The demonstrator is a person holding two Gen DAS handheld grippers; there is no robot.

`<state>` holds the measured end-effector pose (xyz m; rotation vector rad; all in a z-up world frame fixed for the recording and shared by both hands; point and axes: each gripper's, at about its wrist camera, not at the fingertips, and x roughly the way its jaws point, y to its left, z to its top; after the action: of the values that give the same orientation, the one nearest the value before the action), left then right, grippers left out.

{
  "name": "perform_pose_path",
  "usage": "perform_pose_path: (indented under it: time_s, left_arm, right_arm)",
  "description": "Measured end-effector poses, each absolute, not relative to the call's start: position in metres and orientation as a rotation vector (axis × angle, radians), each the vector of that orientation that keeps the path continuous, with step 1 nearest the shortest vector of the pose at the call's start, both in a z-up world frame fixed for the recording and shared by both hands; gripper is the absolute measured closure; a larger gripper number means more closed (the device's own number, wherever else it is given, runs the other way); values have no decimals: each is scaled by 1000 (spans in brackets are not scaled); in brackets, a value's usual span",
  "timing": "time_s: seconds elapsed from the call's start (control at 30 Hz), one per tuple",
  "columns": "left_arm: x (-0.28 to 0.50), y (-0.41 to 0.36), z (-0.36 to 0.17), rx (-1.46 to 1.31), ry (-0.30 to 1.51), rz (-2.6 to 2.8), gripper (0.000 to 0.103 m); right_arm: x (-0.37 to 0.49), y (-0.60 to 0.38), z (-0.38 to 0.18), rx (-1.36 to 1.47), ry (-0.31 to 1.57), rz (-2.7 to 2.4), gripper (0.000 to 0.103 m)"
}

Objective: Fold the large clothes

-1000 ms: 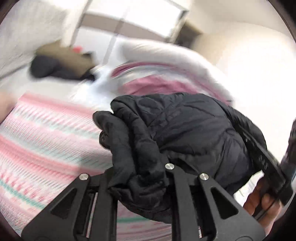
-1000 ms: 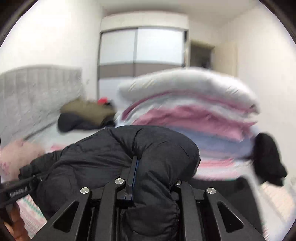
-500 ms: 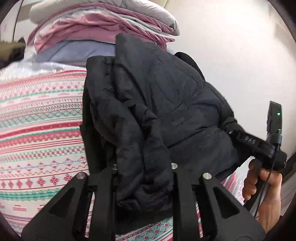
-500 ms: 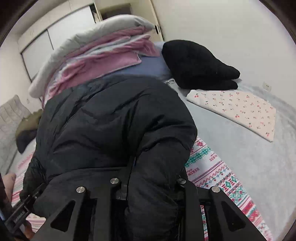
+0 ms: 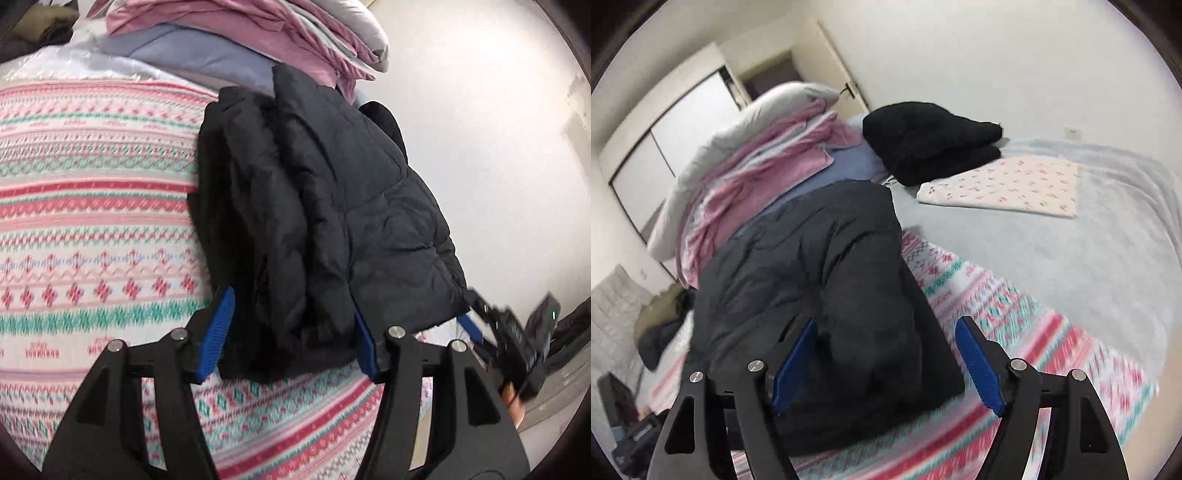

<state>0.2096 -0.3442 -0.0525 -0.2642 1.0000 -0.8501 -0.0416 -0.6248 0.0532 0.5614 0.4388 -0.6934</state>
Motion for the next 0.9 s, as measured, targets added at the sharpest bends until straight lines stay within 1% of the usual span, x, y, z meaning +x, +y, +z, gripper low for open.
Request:
perform_pose_path:
  time_s: [0.13,0.4,0.53,0.6,0.67,0.7,0.77,0.8,0.87,0.9]
  left_arm:
    - [198,-330,-40,-250,1010,-829,42]
    - [129,-277,-4,-51,895,-778,42]
    - [97,-255,14,20,859,-758,41]
    - [79,-243,26,50,811,-753,37]
    - [58,-232,44,101,743,-741,23]
    - [52,-229,51,123,712,-736,20]
    - [37,-222,67,164,650,-729,14]
    - [30,-217,74,180,619,-734,11]
    - [22,-209,81,192,569,-761,1]
    - [19,-203,82,189,537,-773,1]
  right_arm:
    - [-64,-586,55,532,421,-688,25]
    - [-127,-509,57,615,323,-745,25]
    - [-143,-467,63,605,310,-781,25]
    - [-147,-442,71,586,309,-763,25]
    - [-148,-414,88,539,298,-743,25]
    - [-151,-403,93,524,291,-748,25]
    - [-154,-381,107,495,282,-777,17]
    - [-153,-373,110,490,288,-784,16]
    - [-151,-357,113,457,323,-806,15]
    - [-151,-349,112,434,332,-820,14]
